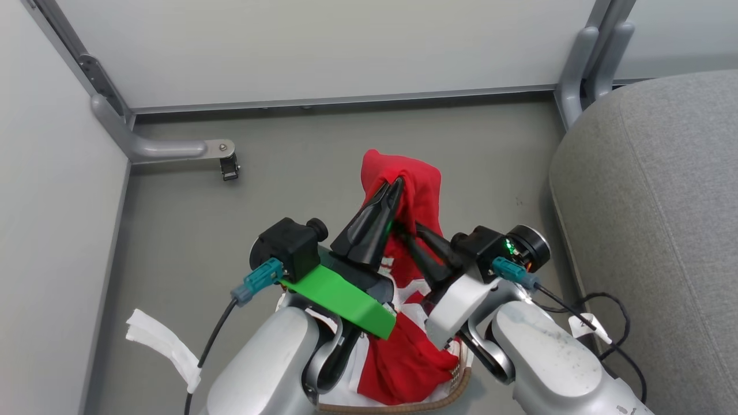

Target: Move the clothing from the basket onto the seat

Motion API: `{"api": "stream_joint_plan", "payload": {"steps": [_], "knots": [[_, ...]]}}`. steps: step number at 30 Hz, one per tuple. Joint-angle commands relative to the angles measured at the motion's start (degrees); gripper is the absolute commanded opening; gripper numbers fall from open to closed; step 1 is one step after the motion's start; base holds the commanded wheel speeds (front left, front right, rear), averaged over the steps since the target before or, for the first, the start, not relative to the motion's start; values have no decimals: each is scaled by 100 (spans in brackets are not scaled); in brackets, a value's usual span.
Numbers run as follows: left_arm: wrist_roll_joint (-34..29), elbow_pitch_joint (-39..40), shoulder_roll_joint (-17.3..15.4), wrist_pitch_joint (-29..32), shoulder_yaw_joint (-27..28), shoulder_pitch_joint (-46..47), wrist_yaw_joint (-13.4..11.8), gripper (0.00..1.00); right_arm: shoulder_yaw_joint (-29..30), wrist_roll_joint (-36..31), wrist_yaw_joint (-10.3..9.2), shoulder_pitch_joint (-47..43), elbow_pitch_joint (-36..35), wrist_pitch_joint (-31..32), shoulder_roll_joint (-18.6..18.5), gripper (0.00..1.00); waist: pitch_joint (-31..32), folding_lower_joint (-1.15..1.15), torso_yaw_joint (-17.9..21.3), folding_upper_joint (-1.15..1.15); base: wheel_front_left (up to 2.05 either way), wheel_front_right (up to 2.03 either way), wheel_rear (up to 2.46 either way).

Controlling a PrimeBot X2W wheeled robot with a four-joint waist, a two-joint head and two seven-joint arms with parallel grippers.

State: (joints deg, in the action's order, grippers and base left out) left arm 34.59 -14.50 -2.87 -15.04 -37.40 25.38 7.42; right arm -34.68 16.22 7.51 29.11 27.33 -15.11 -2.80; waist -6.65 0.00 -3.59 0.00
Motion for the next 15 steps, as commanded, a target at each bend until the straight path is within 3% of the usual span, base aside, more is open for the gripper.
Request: {"api": "stream_joint_plan", "payload": {"steps": [1,9,10,11,12,13,15], "knots": [[-3,49,-7,-21,5,83,7,0,77,50,-4,69,16,-8,-26,0,-15,0,-19,0,0,0,0],[-51,66,-8,-21,186,-52,7,0,631,4,-4,-148,-163,-8,-28,0,-90,0,139,0,0,0,0],[-54,70,-9,-20,206,-75,7,11,704,-22,-4,-186,-188,-8,-28,0,-101,0,174,0,0,0,0],[-87,81,-7,-20,233,-102,7,40,798,-33,-4,-220,-239,-8,-28,0,-115,0,233,0,0,0,0],[-104,90,-6,-21,256,-123,7,81,865,-44,-4,-239,-282,-8,-27,0,-127,0,285,0,0,0,0],[-129,83,-9,-21,270,-154,7,100,944,-55,-4,-266,-343,-8,-27,0,-142,0,367,0,0,0,0],[-223,30,-14,-19,299,-161,7,100,1059,-60,-5,-310,-449,-8,-27,0,-184,0,543,0,0,0,0]]}}
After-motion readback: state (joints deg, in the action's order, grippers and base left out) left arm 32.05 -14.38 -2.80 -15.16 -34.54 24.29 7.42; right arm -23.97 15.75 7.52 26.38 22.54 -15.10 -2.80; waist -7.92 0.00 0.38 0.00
